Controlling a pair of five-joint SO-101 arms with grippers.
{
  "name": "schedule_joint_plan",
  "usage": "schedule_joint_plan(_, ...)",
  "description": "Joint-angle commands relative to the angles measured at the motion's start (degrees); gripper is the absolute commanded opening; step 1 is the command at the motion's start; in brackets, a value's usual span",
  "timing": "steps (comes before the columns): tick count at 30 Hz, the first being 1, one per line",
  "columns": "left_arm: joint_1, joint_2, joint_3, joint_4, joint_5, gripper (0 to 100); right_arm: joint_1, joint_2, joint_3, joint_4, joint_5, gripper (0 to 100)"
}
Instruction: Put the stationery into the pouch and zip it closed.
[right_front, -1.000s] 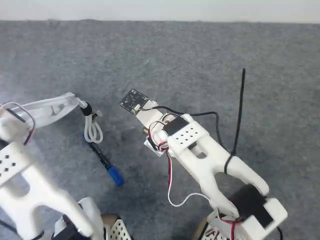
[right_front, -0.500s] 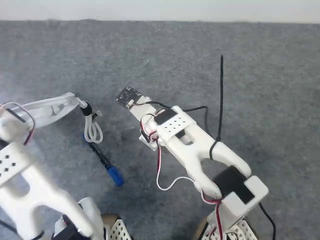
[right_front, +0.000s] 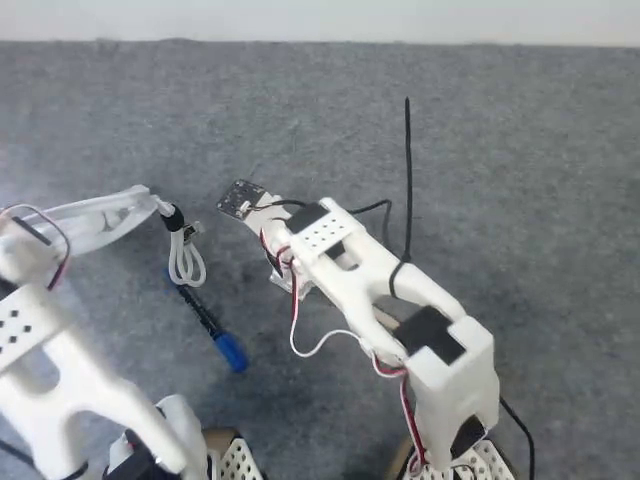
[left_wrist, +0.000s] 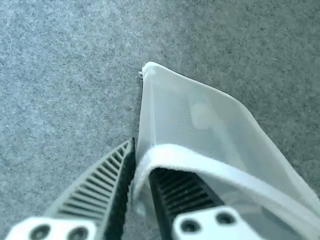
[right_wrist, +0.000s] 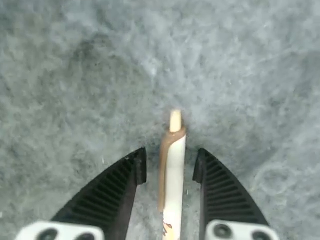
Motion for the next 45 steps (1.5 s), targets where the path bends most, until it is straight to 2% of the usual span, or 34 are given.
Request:
schedule_joint_plan(1, 0.1, -2.6, -2.5, -1.8, 0.5, 1, -0.2, 2.9, -9.6, 7.3, 0.7, 15.1)
schedule_joint_plan(9, 0.1, -2.6, -2.5, -1.8, 0.5, 1, -0.2, 8.8, -16.4, 12.6, 0.8, 14.6)
schedule_joint_plan(14, 0.1, -2.6, -2.4, -1.8, 0.5, 1, -0.2, 9.7, -17.4, 12.6, 0.6, 3.2)
schedule_joint_plan(17, 0.1, -2.6, -2.4, -1.8, 0.5, 1, 0.0, 9.5, -17.3, 12.9, 0.6, 0.8)
schedule_joint_plan(29, 0.1, -2.6, -2.3, -1.8, 0.5, 1, 1.5, 2.9, -17.8, 22.0, 0.5, 0.7)
schedule_joint_plan(45, 0.1, -2.6, -2.3, -1.8, 0.5, 1, 1.2, -14.5, -17.8, 34.9, 1.0, 0.7)
